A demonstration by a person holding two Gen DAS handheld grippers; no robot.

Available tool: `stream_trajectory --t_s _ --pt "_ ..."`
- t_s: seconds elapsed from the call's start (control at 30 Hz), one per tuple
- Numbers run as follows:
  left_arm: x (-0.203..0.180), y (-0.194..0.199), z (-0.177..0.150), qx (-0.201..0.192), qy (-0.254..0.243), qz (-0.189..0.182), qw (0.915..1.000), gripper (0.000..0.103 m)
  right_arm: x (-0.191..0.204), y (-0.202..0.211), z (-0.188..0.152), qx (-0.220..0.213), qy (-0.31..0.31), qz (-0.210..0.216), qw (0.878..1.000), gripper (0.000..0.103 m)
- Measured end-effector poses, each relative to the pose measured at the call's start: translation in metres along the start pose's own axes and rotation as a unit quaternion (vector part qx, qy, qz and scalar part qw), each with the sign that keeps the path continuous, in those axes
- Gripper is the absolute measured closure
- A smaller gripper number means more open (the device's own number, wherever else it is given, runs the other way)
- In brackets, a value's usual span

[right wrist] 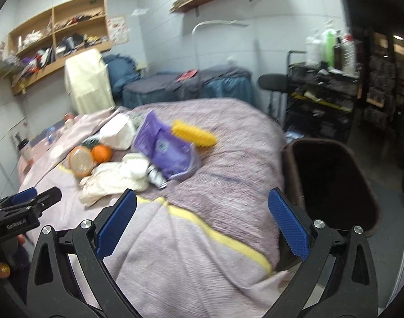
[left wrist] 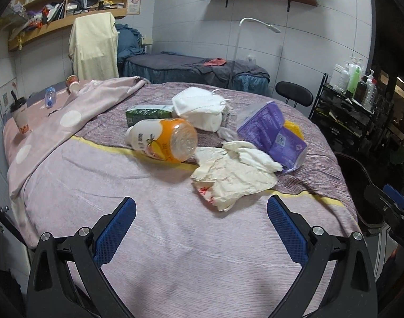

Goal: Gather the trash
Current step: 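Grasp the crumpled white tissue with the right tool while the left tool grasps the juice bottle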

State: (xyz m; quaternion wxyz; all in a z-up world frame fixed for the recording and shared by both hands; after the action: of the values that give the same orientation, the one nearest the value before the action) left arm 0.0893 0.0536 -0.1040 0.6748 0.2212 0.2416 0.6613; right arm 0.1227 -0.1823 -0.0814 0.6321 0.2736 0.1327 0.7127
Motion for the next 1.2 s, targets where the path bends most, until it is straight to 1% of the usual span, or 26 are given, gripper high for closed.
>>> stream_trajectory --t_s 0.17,0.2,0.3,0.4,0.5,0.6,0.67,0.77,0.8,0.83,0.87,0.9,0.93,0.97,1.03,1.13,1.2 --pt "0.034 -0.009 0.0 0.016 0.029 0.006 0.9994 0.006 0.038 -0.032 -0.003 0.055 0.021 0.065 0.996 0.005" --pt "0.04 -0.013 0.001 0.021 0.034 0.005 0.9992 0.006 0.051 -0.042 -0.002 0.07 0.027 0.086 0.993 0.005" --pt "0.051 -0.022 0.004 0.036 0.045 -0.006 0.9983 0.009 0.081 -0.06 -0.004 0.097 0.058 0.114 0.987 0.005" --pt "0.057 -0.028 0.009 0.041 0.045 -0.006 0.9981 0.01 0.109 -0.076 -0.005 0.121 0.093 0.135 0.979 0.005" --pt "0.06 -0.032 0.014 0.042 0.042 -0.005 0.9982 0.01 0.133 -0.086 -0.011 0.142 0.129 0.151 0.97 0.005" --pt "0.065 -0.039 0.017 0.043 0.039 -0.007 0.9983 0.01 0.148 -0.094 -0.015 0.161 0.151 0.162 0.962 0.005" --pt "0.069 -0.043 0.02 0.046 0.04 -0.006 0.9981 0.01 0.16 -0.102 -0.019 0.176 0.173 0.16 0.956 0.005" --pt "0.075 -0.049 0.024 0.053 0.052 -0.015 0.9971 0.01 0.168 -0.115 -0.022 0.195 0.188 0.148 0.951 0.005" --pt "0.078 -0.051 0.026 0.055 0.06 -0.02 0.9965 0.01 0.17 -0.12 -0.023 0.204 0.192 0.144 0.949 0.008" --pt "0.081 -0.053 0.028 0.056 0.067 -0.025 0.9958 0.01 0.172 -0.125 -0.024 0.21 0.197 0.14 0.947 0.02" --pt "0.083 -0.055 0.031 0.057 0.074 -0.028 0.9952 0.01 0.173 -0.13 -0.027 0.217 0.202 0.136 0.945 0.027" --pt "0.084 -0.056 0.033 0.057 0.078 -0.03 0.9949 0.01 0.175 -0.136 -0.03 0.227 0.207 0.133 0.942 0.04" --pt "0.085 -0.057 0.035 0.057 0.082 -0.032 0.9945 0.01 0.176 -0.14 -0.031 0.232 0.207 0.133 0.941 0.046" --pt "0.086 -0.058 0.038 0.056 0.084 -0.035 0.9943 0.009 0.176 -0.142 -0.031 0.231 0.204 0.133 0.942 0.049" --pt "0.085 -0.06 0.044 0.058 0.091 -0.047 0.9931 0.009 0.174 -0.142 -0.029 0.225 0.199 0.135 0.944 0.067" --pt "0.085 -0.067 0.051 0.071 0.105 -0.066 0.9898 0.008 0.174 -0.131 -0.022 0.207 0.197 0.144 0.947 0.075" --pt "0.086 -0.075 0.056 0.084 0.116 -0.075 0.9868 0.008 0.174 -0.12 -0.017 0.192 0.195 0.157 0.949 0.077"
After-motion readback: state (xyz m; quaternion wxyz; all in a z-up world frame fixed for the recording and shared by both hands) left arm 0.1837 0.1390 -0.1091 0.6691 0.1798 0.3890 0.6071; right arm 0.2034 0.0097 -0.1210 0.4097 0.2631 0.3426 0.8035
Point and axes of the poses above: each gripper's, at about its wrist camera, not at the fingertips, and y roughly against the way its jaws point, x to its left, z to its top, the point moved 7 cm from there along -y, roughly the way its jaws point, and after that the axes turned 4 degrees about -y, right-handed, at the moved point
